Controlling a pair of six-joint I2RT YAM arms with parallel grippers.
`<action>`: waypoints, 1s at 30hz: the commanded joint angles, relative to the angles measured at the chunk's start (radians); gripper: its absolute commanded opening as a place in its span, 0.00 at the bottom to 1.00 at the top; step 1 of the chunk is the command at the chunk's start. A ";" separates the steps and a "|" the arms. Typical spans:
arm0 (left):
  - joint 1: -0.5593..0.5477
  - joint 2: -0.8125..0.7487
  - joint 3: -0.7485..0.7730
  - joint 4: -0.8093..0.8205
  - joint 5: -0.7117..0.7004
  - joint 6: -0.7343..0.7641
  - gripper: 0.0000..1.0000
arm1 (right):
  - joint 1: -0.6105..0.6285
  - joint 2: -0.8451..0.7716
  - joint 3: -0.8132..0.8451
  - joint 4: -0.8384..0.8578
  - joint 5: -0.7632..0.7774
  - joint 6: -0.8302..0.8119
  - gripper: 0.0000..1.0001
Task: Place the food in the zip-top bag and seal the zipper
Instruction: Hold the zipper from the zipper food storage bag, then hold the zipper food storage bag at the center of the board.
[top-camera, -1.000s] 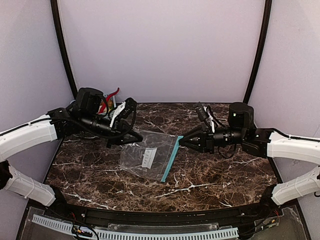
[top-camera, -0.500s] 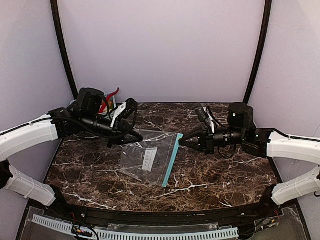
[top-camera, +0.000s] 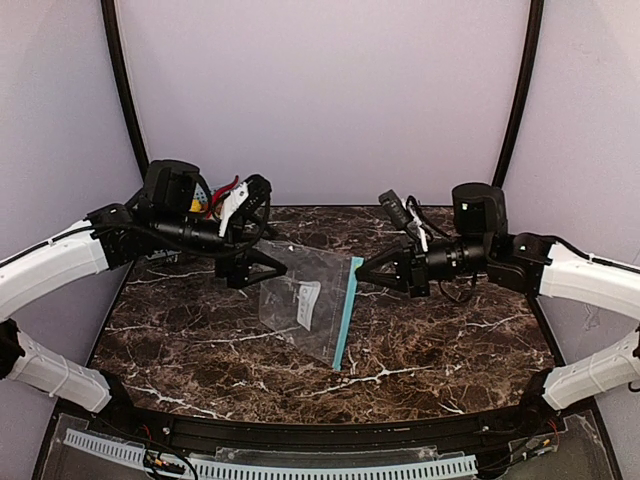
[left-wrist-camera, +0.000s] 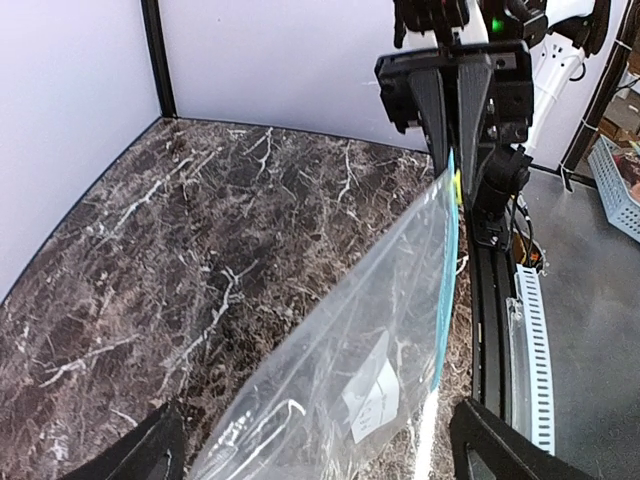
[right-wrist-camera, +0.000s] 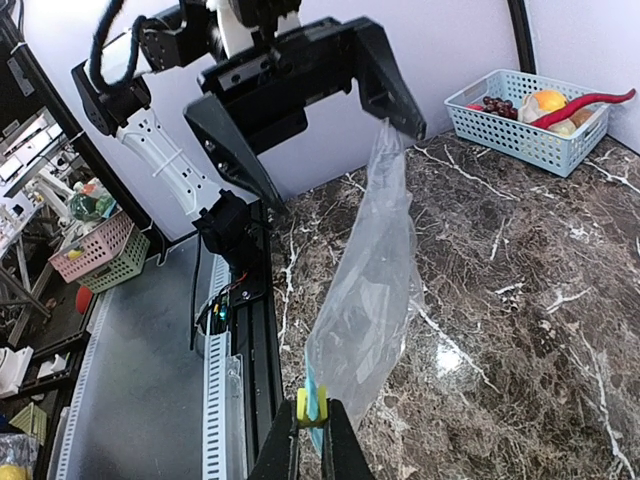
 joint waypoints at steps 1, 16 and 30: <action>-0.009 -0.029 0.089 -0.003 -0.010 -0.020 0.93 | 0.036 0.066 0.081 -0.113 -0.002 -0.062 0.00; -0.122 0.057 0.021 0.042 0.108 -0.039 0.98 | 0.117 0.258 0.236 -0.158 -0.048 -0.108 0.00; -0.121 0.077 0.006 0.049 0.172 -0.041 0.71 | 0.136 0.307 0.270 -0.173 -0.069 -0.113 0.00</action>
